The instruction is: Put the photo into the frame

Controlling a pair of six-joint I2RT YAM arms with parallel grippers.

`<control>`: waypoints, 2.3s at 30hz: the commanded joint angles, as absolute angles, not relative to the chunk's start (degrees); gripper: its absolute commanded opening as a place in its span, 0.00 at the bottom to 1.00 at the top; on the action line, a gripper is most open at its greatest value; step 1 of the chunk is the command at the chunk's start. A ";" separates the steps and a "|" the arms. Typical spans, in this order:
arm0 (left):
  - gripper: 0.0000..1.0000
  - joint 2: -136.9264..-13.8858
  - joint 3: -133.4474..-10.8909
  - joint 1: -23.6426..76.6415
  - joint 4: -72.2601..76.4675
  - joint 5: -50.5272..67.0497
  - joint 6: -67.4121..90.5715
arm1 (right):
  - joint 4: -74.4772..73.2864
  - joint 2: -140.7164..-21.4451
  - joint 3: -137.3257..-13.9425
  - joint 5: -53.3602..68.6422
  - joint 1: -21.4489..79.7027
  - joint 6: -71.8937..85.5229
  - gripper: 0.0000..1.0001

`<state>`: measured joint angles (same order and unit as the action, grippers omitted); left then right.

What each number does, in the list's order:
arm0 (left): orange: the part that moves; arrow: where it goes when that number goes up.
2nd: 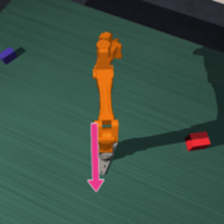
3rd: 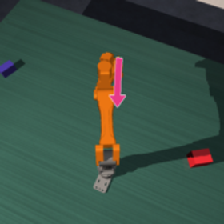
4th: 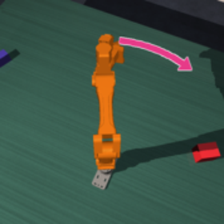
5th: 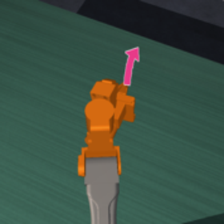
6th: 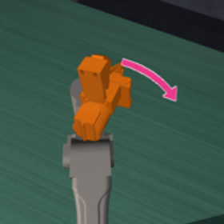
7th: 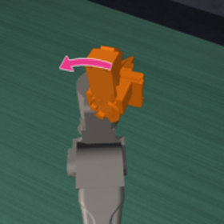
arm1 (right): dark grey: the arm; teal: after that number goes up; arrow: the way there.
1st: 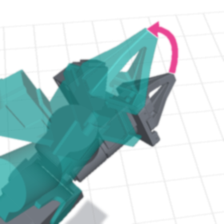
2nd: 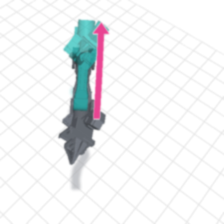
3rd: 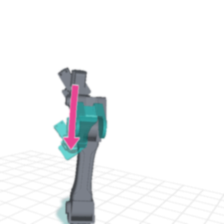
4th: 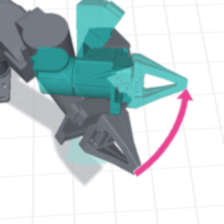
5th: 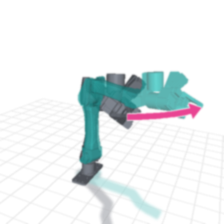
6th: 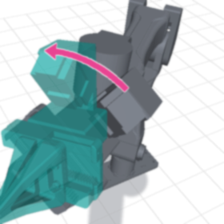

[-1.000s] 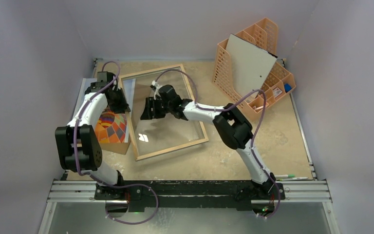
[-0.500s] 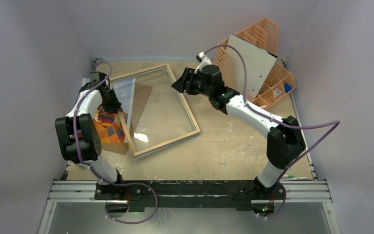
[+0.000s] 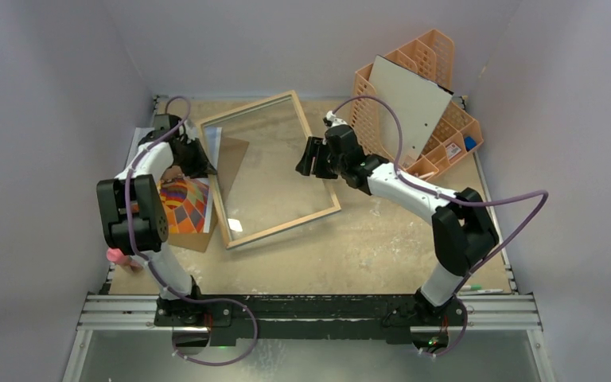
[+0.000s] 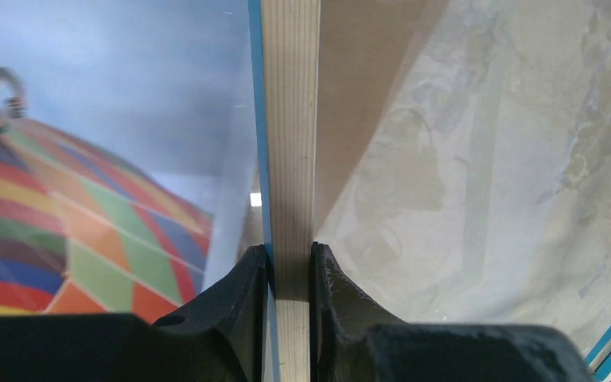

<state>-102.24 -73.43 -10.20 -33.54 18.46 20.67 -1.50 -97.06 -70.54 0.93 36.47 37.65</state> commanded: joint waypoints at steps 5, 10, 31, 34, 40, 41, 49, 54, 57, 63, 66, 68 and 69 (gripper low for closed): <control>0.00 -105.46 -74.22 -0.53 -28.87 20.82 27.13 | -1.19 -93.94 -67.68 -1.24 36.49 36.14 0.61; 0.00 -105.79 -73.09 2.37 -26.11 18.66 30.19 | -0.70 -94.87 -66.19 -0.80 36.51 36.53 0.61; 0.38 -108.58 -74.97 6.86 -31.28 16.29 27.01 | -0.18 -100.12 -65.32 -0.18 36.51 40.78 0.60; 0.51 -106.90 -75.80 6.58 -32.96 14.39 25.94 | 1.41 -101.19 -66.01 1.63 36.52 40.49 0.61; 0.70 -102.68 -75.38 2.74 -34.63 13.62 25.58 | 3.43 -104.41 -70.93 3.46 37.04 38.25 0.60; 0.71 -101.65 -75.22 1.47 -34.58 13.44 25.81 | 3.68 -105.14 -72.18 4.04 37.50 38.24 0.60; 0.72 -99.17 -73.06 -7.80 -30.45 9.39 30.80 | 3.67 -115.52 -88.09 6.64 46.10 40.78 0.58; 0.69 -98.10 -68.27 -8.00 -29.06 11.15 32.62 | 1.28 -123.17 -98.17 3.63 51.28 42.93 0.56; 0.69 -94.75 -63.47 -7.99 -27.19 12.49 33.50 | 0.80 -126.92 -101.43 3.25 52.78 43.60 0.55; 0.67 -86.49 -54.35 -8.09 -26.76 10.97 36.52 | -3.03 -132.66 -105.98 2.78 54.39 43.78 0.53; 0.65 -82.42 -50.26 -8.09 -26.18 11.82 38.37 | -4.33 -134.00 -106.51 1.33 54.53 43.77 0.52; 0.60 -80.84 -48.31 -8.09 -25.93 12.91 38.79 | -5.81 -134.89 -107.04 -0.46 54.58 43.87 0.50; 0.56 -80.44 -47.51 -8.09 -25.88 13.23 38.98 | -7.16 -135.40 -107.75 -1.91 54.56 43.86 0.48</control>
